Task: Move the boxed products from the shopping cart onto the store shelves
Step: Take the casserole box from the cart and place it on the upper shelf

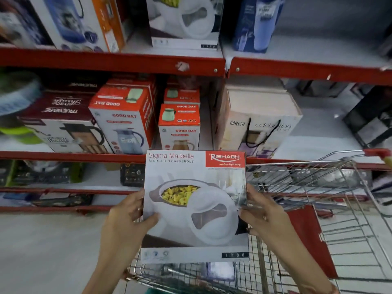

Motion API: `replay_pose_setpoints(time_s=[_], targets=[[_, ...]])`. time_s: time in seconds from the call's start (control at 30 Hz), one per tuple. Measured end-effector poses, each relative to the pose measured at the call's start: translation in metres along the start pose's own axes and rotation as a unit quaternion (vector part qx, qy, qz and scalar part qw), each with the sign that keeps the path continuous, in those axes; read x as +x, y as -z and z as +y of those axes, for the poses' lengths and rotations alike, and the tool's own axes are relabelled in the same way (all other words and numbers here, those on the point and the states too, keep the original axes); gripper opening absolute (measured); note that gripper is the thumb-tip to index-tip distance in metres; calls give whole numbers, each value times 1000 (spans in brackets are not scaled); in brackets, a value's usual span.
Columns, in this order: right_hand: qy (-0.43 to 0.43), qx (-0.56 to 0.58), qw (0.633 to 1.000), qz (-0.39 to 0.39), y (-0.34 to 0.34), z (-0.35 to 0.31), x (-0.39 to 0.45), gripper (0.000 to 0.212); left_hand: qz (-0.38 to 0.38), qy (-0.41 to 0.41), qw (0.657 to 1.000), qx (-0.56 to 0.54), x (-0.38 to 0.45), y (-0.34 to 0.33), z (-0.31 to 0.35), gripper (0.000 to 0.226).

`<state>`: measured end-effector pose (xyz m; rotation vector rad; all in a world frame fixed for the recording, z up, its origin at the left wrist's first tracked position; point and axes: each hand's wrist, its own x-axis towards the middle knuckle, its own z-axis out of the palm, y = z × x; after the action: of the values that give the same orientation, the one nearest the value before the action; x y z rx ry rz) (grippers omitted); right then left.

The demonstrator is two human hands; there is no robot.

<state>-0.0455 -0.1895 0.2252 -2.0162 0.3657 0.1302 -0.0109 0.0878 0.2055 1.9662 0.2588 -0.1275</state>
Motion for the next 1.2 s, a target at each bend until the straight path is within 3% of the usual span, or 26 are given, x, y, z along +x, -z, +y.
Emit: replay_pose_setpoints(time_s=[0.23,0.6,0.87,0.93,1.07,1.2], targets=[[132,3,986,97,13,-41,53,70,64,-106,991,-56,48,0,53,49],[330,64,912,235,38,-163,164,67,139,-293,940,-109,162,23,183,53],[369,57,897,236,58,-240,219,56,150,-338,925,-85,220,57,263,47],[371,55,895,242,59,-248,229,66,165,-351,919,-70,230,57,275,47],[385,82,881,261,62,-259,243,87,119,-348,915,-164,252,61,283,75],[374,26,877,300,60,-273,267,94,125,-344,915,-168,273,54,278,75]])
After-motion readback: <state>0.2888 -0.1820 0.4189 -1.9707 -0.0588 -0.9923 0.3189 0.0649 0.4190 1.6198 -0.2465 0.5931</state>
